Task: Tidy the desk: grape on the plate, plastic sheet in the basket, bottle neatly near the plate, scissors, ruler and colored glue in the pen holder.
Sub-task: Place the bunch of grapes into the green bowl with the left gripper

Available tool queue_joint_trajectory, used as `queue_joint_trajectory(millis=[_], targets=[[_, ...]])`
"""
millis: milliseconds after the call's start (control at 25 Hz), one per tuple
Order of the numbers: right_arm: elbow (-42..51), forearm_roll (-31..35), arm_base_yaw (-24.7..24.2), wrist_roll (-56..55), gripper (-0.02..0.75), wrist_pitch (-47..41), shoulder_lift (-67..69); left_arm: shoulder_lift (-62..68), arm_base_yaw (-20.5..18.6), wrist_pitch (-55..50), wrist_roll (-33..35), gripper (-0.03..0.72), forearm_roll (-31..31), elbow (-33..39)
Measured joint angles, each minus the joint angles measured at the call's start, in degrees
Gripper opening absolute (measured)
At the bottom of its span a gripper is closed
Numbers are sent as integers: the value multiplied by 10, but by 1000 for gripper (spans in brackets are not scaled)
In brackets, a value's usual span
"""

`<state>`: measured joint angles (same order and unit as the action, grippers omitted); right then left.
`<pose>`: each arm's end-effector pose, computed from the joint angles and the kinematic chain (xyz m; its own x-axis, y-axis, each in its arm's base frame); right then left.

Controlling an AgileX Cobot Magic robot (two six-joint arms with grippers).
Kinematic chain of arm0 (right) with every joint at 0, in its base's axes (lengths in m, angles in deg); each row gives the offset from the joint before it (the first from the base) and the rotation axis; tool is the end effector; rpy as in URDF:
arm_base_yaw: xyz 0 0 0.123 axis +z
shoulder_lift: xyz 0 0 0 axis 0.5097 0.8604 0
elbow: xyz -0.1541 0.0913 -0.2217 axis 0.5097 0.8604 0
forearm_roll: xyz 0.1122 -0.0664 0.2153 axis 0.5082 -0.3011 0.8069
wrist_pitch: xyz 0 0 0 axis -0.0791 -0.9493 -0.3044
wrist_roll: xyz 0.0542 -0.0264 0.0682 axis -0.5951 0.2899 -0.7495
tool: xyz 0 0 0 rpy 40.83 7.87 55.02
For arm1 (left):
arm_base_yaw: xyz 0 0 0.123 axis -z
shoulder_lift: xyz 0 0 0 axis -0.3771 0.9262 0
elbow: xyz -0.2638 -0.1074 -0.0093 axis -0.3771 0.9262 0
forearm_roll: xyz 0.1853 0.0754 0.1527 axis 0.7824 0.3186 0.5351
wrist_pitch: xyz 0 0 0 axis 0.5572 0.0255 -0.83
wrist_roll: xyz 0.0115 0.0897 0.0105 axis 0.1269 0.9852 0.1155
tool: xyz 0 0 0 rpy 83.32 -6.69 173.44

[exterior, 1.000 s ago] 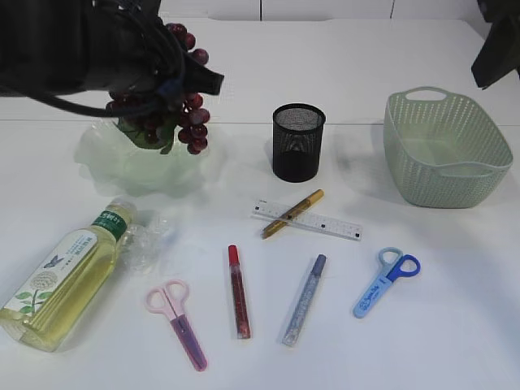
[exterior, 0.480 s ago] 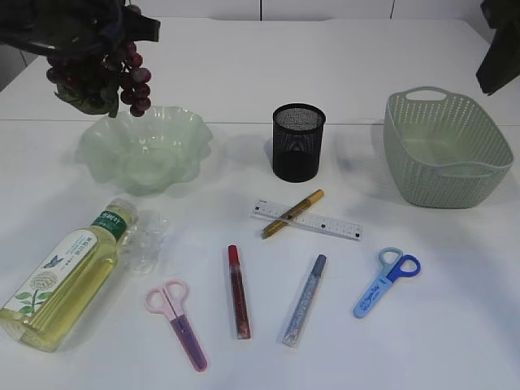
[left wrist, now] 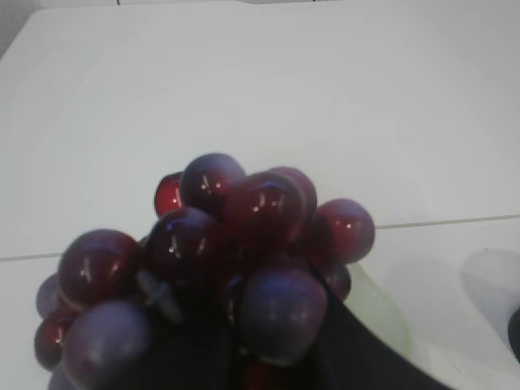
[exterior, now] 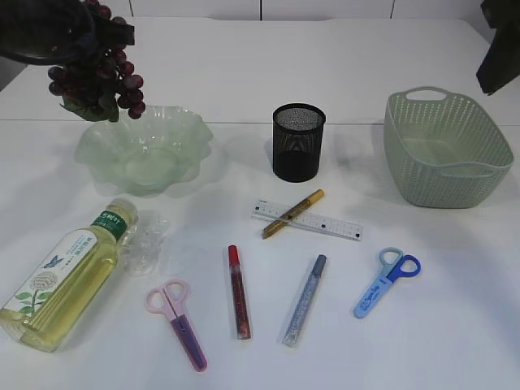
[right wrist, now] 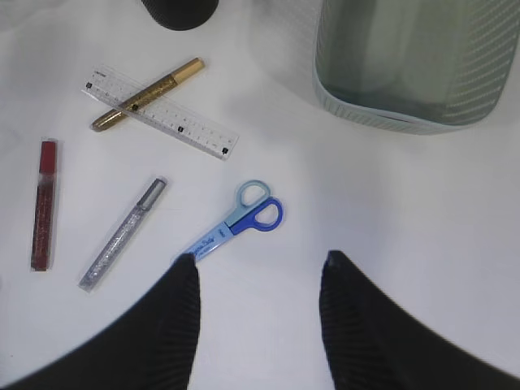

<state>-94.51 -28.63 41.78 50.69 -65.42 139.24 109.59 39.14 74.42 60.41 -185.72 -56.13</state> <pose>0.2713 0.0571 0.3885 -0.8718 -0.1582 -0.4637 -0.1995 0.9790 0.0411 0.3971 -0.1012 0.2873 -0.4097 0.0114 -0.9121 0.0560 0.9984 -0.0127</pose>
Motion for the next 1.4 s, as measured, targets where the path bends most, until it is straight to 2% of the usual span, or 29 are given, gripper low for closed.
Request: queue_joint_trajectory(millis=[120,440,720,920,1240,1400], targets=[[0,0,0,0,389,0,0,32,-14,-36,-1,117,4,-16],[0,-4,0,0,389,0,0,127,-19,-64,-2,118,8,-88],[0,-6,0,0,389,0,0,168,-19,-64,-2,139,11,-95],[0,-7,0,0,389,0,0,188,-19,-64,-2,195,11,-97],[0,-7,0,0,389,0,0,197,-19,-65,-3,354,11,-99],[0,-7,0,-3,389,0,0,197,-19,-54,-13,398,11,-100]])
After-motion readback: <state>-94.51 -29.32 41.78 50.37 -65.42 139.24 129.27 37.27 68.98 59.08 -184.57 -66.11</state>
